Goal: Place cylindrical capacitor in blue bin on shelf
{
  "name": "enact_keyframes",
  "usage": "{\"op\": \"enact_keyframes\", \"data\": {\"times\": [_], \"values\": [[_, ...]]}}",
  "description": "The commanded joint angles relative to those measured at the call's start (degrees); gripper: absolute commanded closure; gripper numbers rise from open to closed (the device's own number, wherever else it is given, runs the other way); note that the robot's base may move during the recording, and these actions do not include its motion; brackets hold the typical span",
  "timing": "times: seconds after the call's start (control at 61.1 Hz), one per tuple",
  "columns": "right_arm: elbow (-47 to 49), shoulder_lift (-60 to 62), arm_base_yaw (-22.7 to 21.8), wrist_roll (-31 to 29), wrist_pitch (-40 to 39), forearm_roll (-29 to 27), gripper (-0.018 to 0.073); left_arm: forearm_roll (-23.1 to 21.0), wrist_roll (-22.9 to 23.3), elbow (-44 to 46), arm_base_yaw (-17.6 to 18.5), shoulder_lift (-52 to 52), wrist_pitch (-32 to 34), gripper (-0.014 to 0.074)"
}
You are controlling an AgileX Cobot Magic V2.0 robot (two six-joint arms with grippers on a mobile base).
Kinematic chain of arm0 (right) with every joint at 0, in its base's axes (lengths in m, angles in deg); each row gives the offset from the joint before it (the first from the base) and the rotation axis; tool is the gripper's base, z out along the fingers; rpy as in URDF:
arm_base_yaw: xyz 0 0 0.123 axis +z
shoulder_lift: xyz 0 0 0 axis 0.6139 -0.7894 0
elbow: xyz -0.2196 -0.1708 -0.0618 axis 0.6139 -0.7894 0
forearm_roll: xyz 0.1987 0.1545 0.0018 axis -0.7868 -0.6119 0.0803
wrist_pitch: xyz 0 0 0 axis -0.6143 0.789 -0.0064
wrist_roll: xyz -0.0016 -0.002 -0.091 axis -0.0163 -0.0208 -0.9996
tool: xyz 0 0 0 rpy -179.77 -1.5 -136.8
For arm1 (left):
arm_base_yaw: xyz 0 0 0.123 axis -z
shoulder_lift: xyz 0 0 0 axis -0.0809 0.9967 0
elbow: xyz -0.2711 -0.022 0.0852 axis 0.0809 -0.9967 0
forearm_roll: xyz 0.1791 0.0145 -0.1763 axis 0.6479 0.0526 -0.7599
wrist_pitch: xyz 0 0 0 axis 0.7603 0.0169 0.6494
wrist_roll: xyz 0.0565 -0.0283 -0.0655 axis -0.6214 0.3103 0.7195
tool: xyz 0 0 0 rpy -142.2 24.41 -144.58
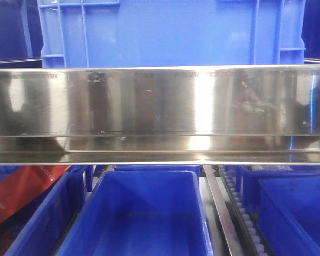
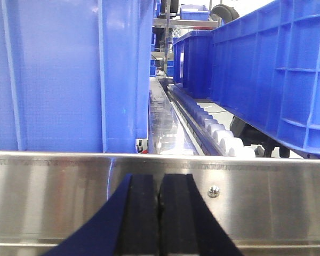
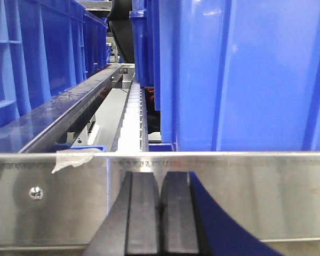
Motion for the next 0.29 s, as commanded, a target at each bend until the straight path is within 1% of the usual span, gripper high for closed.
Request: {"op": "enact_keyframes", "data": {"times": [0.0,0.278], "values": [[-0.2,0.2,-0.2,0.1,-1.4,-0.1,0.0721,-0.2,-0.1,0.1,-0.1,-0.3,1.5,0.0708],[-0.2,0.2,-0.2,0.1,-1.4,-0.1,0.0721,-0.2,-0.1,0.1,-0.1,-0.3,1.5,0.0708]]}}
